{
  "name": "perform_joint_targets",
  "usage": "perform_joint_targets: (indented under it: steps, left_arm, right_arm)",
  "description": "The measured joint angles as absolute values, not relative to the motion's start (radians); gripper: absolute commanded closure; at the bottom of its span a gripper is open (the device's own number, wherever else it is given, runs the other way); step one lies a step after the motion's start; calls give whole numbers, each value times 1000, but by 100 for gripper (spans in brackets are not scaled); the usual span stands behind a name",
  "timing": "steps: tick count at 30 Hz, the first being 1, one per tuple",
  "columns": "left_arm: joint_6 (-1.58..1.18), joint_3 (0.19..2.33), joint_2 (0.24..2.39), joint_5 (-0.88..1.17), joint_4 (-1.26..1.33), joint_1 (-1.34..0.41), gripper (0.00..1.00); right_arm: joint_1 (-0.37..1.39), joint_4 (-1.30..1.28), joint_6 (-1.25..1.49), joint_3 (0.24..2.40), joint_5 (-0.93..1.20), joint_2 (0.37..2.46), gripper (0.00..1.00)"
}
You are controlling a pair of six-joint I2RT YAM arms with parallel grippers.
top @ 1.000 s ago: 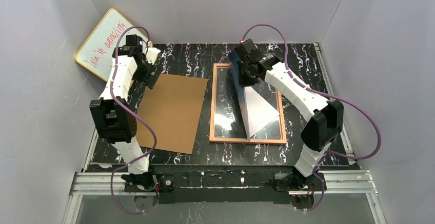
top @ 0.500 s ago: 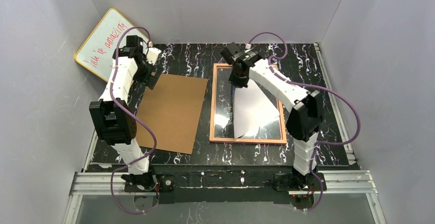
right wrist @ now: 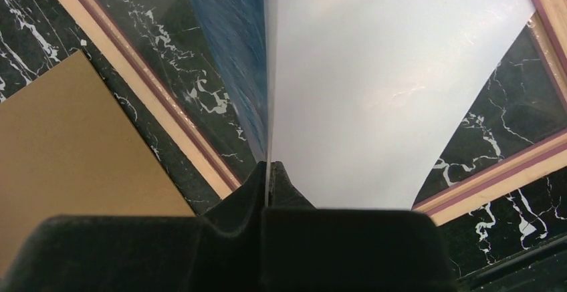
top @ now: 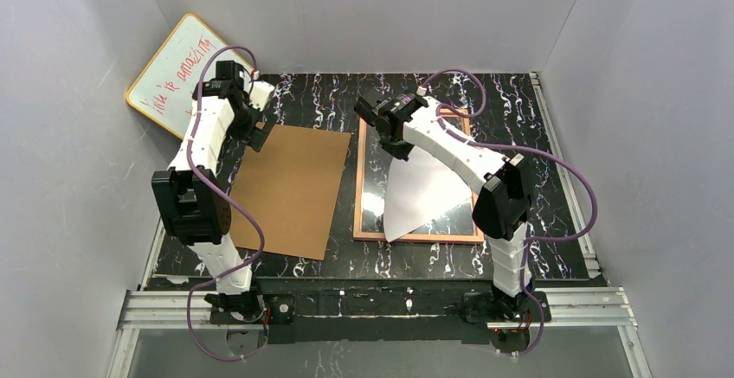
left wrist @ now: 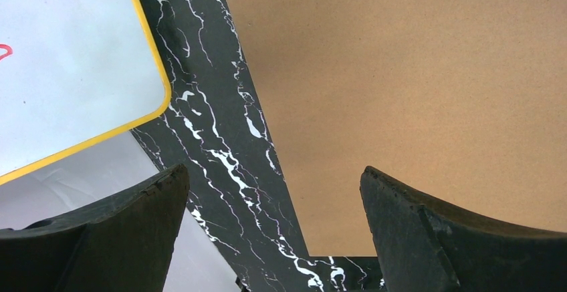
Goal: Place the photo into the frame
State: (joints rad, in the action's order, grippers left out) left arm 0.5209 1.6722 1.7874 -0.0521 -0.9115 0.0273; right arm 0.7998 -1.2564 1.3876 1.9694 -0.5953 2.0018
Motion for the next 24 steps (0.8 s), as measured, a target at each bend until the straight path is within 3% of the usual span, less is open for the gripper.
perform_joint_targets:
  steps: [16, 24]
  left_arm:
    - [522, 1642, 1710, -41, -906, 17, 2]
    - [523, 1629, 1700, -33, -905, -22, 2]
  right_arm:
    - [838, -1341, 1523, 1922, -756, 1683, 99]
    - [794, -1347, 1466, 1933, -767, 1663, 99]
